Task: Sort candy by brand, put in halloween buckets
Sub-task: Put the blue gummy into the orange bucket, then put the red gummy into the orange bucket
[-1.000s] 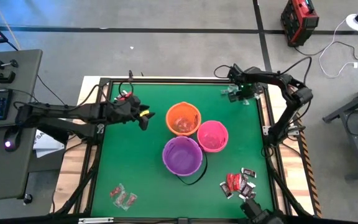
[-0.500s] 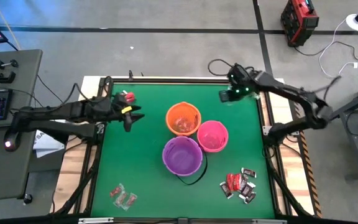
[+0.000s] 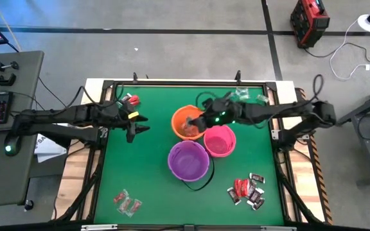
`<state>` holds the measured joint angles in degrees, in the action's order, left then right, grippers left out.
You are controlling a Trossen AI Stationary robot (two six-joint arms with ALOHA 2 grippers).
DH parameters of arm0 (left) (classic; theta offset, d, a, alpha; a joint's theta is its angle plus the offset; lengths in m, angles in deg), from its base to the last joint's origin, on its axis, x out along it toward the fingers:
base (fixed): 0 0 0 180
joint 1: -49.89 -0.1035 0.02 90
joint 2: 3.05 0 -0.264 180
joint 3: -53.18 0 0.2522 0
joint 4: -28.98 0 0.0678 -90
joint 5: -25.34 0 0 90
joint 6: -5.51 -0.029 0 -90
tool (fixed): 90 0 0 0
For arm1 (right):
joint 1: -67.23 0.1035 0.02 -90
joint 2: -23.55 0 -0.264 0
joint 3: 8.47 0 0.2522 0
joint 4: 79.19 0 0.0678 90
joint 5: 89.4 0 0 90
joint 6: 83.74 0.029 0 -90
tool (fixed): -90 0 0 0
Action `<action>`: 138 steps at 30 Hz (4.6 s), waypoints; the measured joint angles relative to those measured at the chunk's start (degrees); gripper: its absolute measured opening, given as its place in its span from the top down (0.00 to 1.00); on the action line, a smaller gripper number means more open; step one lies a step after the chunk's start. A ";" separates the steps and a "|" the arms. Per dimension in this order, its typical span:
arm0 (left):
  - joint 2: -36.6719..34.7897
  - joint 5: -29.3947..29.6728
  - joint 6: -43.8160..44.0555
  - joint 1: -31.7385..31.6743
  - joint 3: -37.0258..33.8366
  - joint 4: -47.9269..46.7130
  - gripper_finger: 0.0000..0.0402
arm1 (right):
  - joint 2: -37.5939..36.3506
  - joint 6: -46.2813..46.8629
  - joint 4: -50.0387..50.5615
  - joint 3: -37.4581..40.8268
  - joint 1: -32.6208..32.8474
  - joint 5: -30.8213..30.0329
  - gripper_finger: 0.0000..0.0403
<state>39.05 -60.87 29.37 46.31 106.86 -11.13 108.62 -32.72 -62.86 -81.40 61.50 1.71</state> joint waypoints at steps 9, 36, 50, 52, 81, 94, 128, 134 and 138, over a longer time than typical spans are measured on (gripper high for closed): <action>0.28 -0.19 6.86 4.03 0.00 1.43 0.44 | 1.82 -10.72 3.69 0.02 0.83 -10.33 0.63; 39.02 -10.12 79.82 53.27 0.03 0.27 0.44 | -8.48 -24.38 26.10 0.02 2.61 -7.72 0.40; 39.01 -8.63 78.34 53.19 0.02 -1.86 0.44 | -8.48 -26.05 27.08 0.01 2.44 -8.74 0.40; 39.01 -8.65 77.03 53.56 0.02 -2.57 0.46 | -8.48 -26.03 27.80 0.00 2.46 -9.64 0.40; 46.65 -10.10 74.84 53.85 3.04 -6.61 0.64 | -8.45 -26.03 29.03 0.00 2.39 -11.41 0.40; 37.65 -0.64 70.62 51.46 7.52 -17.14 1.00 | -8.45 -26.05 29.83 0.00 2.37 -13.15 0.40; 34.98 2.76 -6.32 -3.36 21.73 11.88 1.00 | -9.02 -21.95 11.98 -0.02 -5.03 -14.79 0.40; 43.25 -6.02 -9.45 -6.19 21.68 16.95 0.92 | -10.67 -19.94 9.35 -0.02 -7.51 -14.72 0.40; 47.28 -9.84 -7.55 -6.87 21.62 20.45 0.76 | -11.75 -18.21 9.18 -0.02 -9.51 -14.63 0.40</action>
<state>86.33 -70.71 21.82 39.43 128.48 9.32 96.87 -50.93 -53.69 -81.43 51.99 -12.92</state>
